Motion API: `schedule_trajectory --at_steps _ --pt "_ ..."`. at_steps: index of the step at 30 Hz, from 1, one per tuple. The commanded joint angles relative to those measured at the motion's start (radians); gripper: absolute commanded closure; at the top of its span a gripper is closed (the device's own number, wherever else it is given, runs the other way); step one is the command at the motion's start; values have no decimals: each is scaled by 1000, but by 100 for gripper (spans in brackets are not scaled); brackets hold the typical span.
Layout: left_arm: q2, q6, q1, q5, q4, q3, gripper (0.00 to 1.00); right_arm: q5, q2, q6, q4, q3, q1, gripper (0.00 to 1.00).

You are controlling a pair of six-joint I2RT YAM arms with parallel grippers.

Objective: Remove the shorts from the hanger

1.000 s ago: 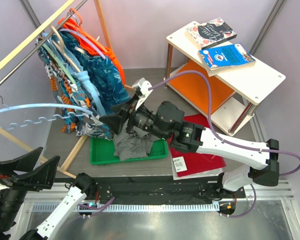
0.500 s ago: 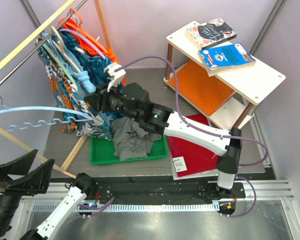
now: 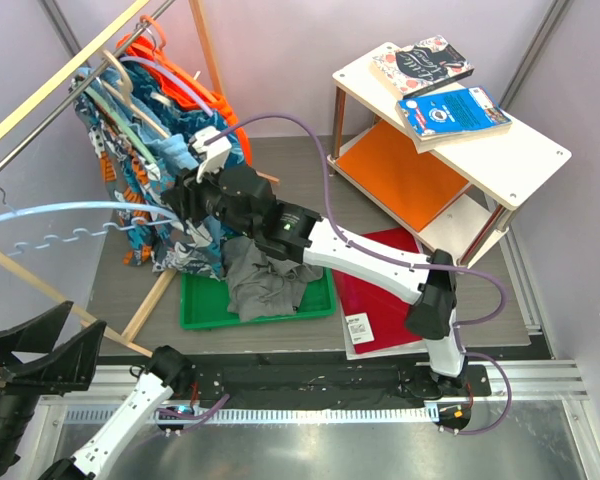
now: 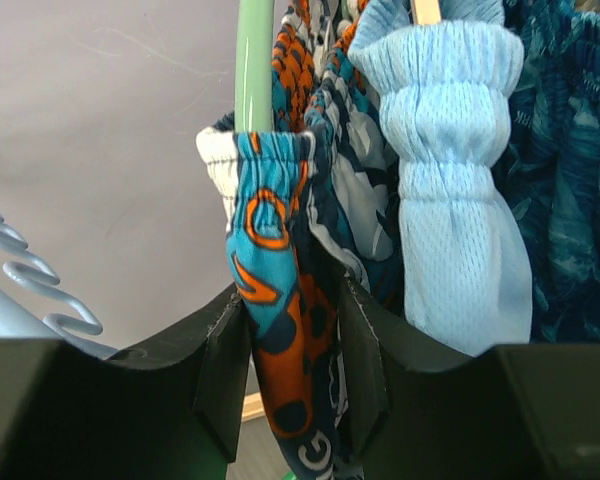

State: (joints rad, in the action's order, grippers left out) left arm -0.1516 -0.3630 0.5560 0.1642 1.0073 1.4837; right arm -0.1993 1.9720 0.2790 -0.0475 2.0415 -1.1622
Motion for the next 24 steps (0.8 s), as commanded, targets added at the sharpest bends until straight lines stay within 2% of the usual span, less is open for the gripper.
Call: schedule_trajectory --at_steps 1,6,7,10,12,13,15,17,18,19,24 --pt "-6 2 5 5 5 24 14 -20 42 -23 17 106 -2 56" --pt "-2 1 5 11 8 24 14 -12 99 -24 17 175 10 71" --pt "0 -1 5 9 10 24 14 -6 103 -26 17 193 10 79" --pt "-2 -4 5 11 11 26 14 -3 123 -27 14 221 19 95" --pt "0 -5 5 11 11 26 14 9 128 -26 14 224 25 92" --pt "0 -7 5 11 13 24 14 21 131 -24 14 229 25 83" --pt "1 -8 5 11 13 23 14 23 134 -24 14 232 29 80" --pt "-2 -10 5 11 11 21 14 49 137 -29 15 235 30 85" --pt "-2 -11 5 11 13 21 14 58 137 -32 17 233 30 90" --pt "-2 -13 5 11 10 21 14 69 136 -34 18 230 30 99" --pt "-2 -14 7 9 11 21 14 178 110 -105 81 178 32 99"
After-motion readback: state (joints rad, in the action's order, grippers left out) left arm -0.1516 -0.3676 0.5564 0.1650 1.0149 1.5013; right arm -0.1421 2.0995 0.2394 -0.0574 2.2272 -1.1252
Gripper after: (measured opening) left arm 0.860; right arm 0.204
